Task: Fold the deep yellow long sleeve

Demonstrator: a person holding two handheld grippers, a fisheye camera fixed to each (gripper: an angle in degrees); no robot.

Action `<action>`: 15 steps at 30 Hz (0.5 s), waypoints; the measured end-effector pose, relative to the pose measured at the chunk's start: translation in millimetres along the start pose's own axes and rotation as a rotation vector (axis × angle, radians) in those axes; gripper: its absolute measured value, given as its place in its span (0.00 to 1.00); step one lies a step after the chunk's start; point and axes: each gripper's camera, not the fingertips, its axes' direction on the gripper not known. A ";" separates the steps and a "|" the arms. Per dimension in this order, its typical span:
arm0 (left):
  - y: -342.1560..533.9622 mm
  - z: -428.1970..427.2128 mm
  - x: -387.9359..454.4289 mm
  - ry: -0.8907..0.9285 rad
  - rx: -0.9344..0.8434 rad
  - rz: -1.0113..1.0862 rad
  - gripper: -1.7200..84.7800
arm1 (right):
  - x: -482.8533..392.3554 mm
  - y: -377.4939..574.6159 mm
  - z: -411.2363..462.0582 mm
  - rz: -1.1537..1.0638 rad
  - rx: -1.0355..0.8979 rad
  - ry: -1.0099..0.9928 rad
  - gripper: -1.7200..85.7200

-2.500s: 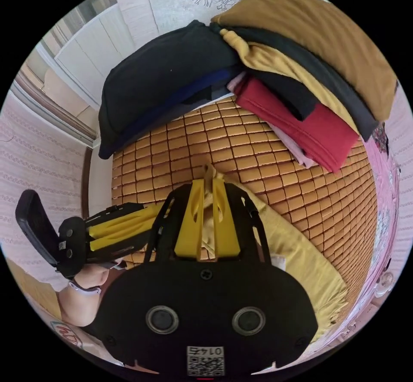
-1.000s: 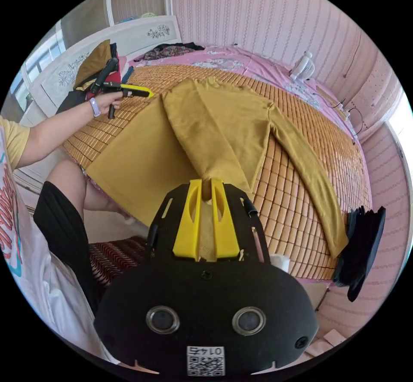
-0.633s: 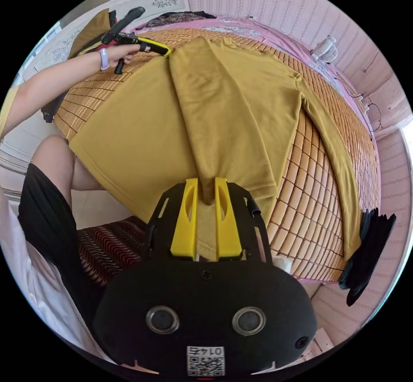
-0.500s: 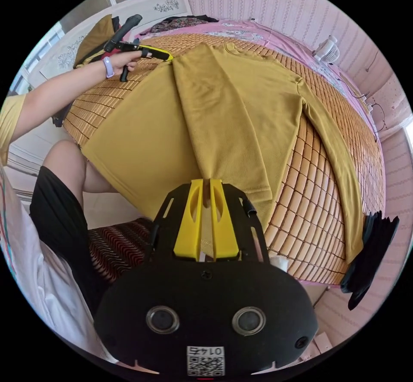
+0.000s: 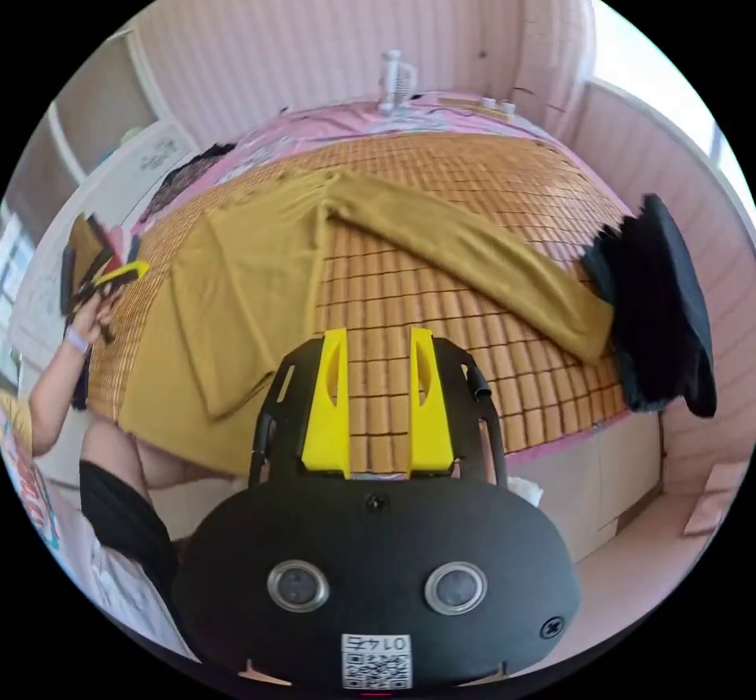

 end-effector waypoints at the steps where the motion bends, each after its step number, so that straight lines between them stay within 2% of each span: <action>1: 6.3 4.5 26.1 0.049 -0.014 0.040 0.08 | 37.5 -4.9 -4.7 0.124 0.042 0.053 0.17; 4: 20.4 25.1 80.9 0.090 -0.060 0.090 0.08 | 110.2 -15.3 -3.7 0.364 0.074 0.162 0.17; 7: 28.8 45.5 109.2 0.136 -0.056 0.018 0.08 | 149.7 -24.9 10.7 0.471 0.016 0.211 0.15; 11: 34.1 76.7 135.4 0.049 -0.160 0.070 0.06 | 155.1 -28.2 7.0 0.458 0.045 0.344 0.07; 12: 36.4 76.0 138.6 0.026 -0.133 0.076 0.06 | 153.3 -28.4 6.2 0.426 0.040 0.398 0.05; 15: 32.1 77.1 148.6 -0.017 -0.186 0.166 0.04 | 153.3 -32.5 1.2 0.337 0.001 0.413 0.04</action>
